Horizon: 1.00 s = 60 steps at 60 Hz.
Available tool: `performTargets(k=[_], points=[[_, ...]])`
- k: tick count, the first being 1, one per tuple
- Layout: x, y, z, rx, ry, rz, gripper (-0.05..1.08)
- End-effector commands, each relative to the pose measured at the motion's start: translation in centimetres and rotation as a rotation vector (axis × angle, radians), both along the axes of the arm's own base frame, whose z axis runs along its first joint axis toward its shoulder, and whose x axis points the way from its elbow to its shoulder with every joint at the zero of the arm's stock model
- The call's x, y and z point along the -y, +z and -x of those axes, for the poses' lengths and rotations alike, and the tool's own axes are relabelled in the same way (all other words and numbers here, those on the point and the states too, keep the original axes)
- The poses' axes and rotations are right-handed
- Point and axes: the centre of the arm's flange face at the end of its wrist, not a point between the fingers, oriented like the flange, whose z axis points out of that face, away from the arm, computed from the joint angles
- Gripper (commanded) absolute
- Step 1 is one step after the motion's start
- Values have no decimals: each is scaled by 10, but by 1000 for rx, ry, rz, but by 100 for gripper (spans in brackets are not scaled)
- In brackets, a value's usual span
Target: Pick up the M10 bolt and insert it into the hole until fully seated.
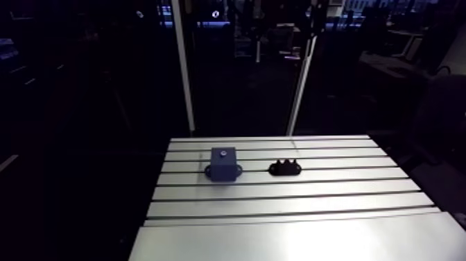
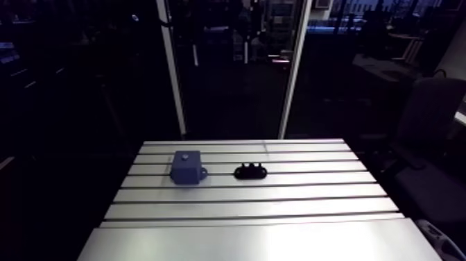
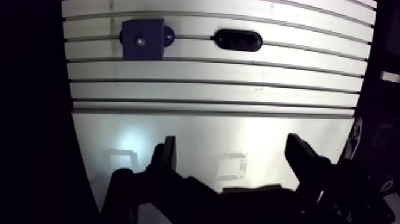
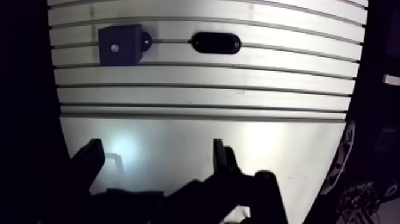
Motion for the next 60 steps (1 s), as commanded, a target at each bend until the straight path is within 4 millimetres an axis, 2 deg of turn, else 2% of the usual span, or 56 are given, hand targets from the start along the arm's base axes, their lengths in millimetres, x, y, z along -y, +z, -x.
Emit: performTargets(k=[1,16,30,60], points=[[-2,2,5,-18,-4,2,0],[-2,32,12,-69,-10,2,0],[-1,18,11,-20,-9,5,0],[-1,16,9,-16,-9,6,0]])
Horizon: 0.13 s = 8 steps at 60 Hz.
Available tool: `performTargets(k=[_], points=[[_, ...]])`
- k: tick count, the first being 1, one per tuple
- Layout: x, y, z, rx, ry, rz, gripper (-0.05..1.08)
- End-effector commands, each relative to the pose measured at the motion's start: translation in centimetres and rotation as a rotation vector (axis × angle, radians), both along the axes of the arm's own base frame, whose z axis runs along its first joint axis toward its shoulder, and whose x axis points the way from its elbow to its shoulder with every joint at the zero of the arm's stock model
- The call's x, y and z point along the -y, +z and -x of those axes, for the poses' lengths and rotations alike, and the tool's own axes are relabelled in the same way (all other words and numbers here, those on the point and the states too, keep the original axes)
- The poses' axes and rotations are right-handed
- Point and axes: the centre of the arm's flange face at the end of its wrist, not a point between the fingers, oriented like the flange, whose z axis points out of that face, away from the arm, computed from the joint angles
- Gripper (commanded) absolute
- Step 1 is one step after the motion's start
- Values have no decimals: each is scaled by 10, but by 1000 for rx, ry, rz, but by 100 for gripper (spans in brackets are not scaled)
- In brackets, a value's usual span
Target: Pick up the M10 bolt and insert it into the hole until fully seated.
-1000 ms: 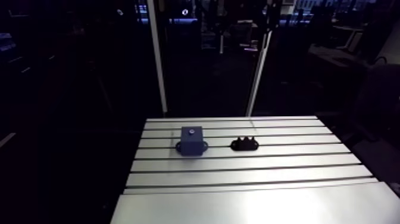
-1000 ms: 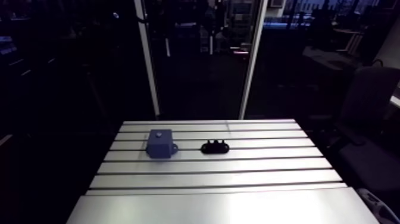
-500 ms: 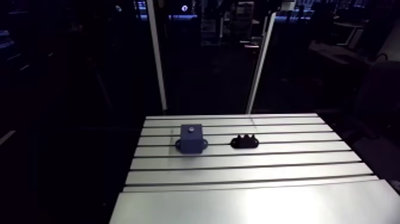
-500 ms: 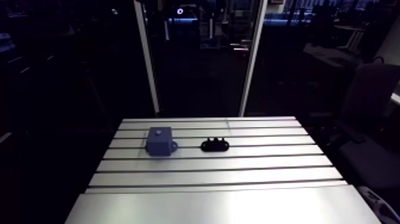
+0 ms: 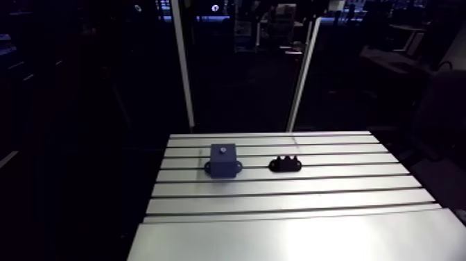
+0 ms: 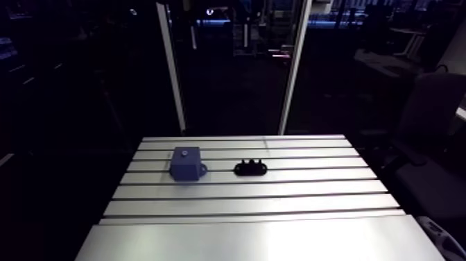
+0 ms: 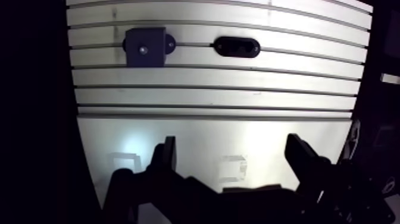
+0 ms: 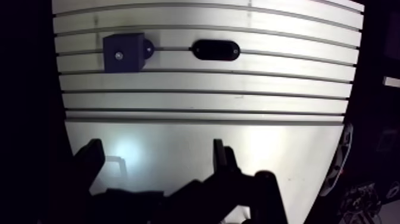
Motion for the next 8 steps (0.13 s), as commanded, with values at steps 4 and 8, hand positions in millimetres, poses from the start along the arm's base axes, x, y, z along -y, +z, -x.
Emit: performTargets(k=[4,8], points=[[0,0,-1,-1,0,0,0],[0,0,-1,1,0,-1,0]])
